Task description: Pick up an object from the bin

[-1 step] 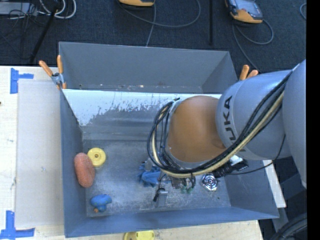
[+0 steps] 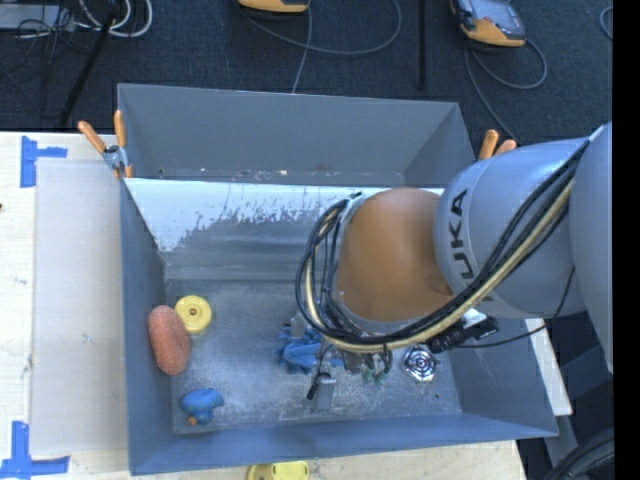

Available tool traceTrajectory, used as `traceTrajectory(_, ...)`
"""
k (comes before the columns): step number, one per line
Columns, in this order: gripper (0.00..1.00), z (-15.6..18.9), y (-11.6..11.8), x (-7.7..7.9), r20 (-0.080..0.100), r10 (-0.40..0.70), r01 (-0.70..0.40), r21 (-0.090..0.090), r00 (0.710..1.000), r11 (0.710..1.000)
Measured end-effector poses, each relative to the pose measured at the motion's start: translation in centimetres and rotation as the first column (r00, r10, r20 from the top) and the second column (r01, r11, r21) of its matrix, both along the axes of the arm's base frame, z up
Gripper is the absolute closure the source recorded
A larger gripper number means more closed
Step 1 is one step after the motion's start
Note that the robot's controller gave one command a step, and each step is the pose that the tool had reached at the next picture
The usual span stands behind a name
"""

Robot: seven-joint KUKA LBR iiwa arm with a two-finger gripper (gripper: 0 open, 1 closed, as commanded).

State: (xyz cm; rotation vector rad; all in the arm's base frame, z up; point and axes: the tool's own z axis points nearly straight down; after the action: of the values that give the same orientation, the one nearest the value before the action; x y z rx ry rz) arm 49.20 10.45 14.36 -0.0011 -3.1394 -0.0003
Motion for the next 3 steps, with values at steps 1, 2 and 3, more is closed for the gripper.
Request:
traceTrajectory(1, 1.0, -4.4, -3.1, 0.9, 0.0, -0.144, 0.144, 0.0, 0.99, 0.99)
traceTrajectory(2, 1.0, -4.4, -3.1, 0.9, 0.0, -0.144, 0.144, 0.0, 0.99, 0.99)
traceTrajectory(3, 0.0, 4.6, -4.7, -1.0, -0.005, -0.133, 0.133, -0.001, 0.991, 0.991)
